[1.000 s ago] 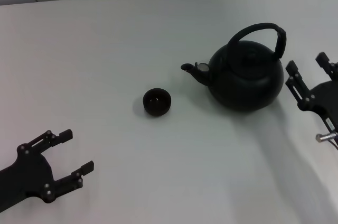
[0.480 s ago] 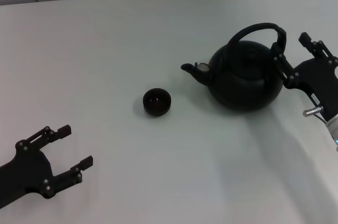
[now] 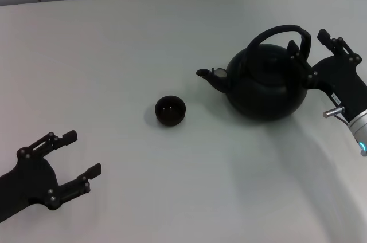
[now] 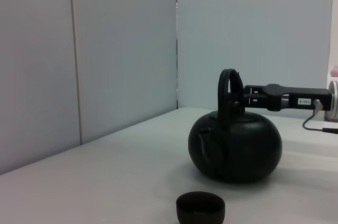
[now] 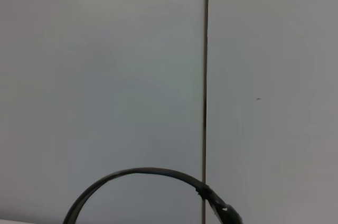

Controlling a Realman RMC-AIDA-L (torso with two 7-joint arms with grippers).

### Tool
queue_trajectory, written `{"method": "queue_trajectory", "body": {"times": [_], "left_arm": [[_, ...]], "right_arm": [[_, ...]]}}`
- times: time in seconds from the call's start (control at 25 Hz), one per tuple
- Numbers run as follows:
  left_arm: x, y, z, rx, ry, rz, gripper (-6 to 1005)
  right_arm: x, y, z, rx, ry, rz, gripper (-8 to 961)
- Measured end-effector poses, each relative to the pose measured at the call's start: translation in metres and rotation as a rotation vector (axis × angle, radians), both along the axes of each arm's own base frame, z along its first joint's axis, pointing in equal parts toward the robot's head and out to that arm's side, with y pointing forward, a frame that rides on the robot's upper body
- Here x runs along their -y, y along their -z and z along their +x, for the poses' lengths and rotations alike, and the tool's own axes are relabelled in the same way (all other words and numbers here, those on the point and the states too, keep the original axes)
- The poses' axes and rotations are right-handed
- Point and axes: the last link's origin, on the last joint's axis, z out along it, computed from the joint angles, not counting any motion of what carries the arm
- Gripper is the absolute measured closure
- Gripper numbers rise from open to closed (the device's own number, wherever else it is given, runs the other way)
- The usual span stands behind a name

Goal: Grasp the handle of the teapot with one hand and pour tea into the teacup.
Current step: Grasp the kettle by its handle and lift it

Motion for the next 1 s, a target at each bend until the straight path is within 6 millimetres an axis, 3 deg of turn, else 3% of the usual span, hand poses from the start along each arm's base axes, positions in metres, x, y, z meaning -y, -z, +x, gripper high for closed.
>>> {"method": "queue_trajectory", "body": {"times": [0.52,0.76,0.88,1.0], "left_arm": [[0.0006,-0.0003,0.0003,0.005,0.001,0.001,200],[0.0013,-0.0003,0.0,0.005,0.0,0.0,200],[0.0014,-0.0003,0.0001,0.006,0.0,0.0,200],[0.0014,-0.0001,0.0004,0.007,0.001,-0.001,200]], "right_arm": [[0.0006,0.0027,-0.0018,-0.007,-0.002,-0.007,461],[0.0011,0.0044,-0.0029,-0.016,0.0,-0.008,693],[0.0013,0.0047,-0.0035,-0.019,-0.001,-0.007,870],[0.0011,0.0035,-0.0049,-0.03,-0.004,0.006,880]]}}
